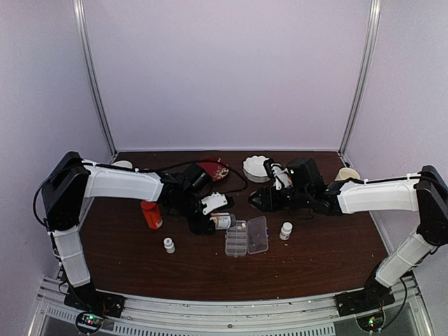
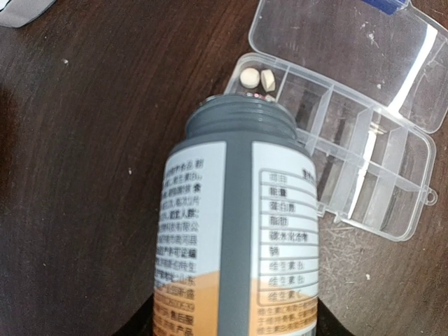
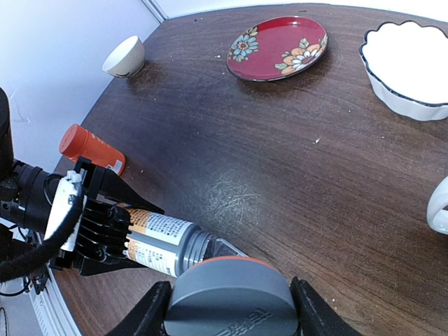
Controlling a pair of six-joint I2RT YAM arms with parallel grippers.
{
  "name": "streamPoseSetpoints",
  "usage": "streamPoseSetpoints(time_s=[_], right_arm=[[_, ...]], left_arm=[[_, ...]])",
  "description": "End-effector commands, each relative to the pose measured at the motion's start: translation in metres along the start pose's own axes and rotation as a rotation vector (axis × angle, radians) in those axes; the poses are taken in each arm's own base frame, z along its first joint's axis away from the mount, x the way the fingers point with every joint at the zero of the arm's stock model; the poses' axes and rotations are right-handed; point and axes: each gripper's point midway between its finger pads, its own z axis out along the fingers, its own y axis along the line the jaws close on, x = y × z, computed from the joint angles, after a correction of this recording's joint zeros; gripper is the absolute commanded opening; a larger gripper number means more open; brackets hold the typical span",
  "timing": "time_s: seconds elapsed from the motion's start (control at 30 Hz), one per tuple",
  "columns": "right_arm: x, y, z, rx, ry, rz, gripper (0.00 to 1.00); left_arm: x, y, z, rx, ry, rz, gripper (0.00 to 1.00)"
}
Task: Sort the pills into containers
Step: Pour the pill into the compartment of the pill container.
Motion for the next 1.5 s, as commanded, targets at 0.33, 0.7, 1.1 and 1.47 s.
streamPoseSetpoints(time_s=[0.33,0.7,1.1,1.47], right_arm=[[-0.005,0.002,0.000,-0.016,-0.015,-0.001,0.00],[-0.007,0.004,0.001,-0.020,-0.012,-0.003,0.00],[-0.003,0.002,0.002,-0.018,-0.008,0.004,0.00],[0.000,0.000,0.001,-0.012,-0.004,0.005,0.00]], left_arm=[[-0.022,0.013,-0.013,-0.016,-0.110,-0.031,0.00],[-0.021,0.017,-0.021,-0.030,-0.062,-0.013,0.00],[-0.030,0.015,-0.033,-0.025,-0.097,-0.002,0.00],[0.001,0.010,-0.002,-0.010,0.019,-0.006,0.00]])
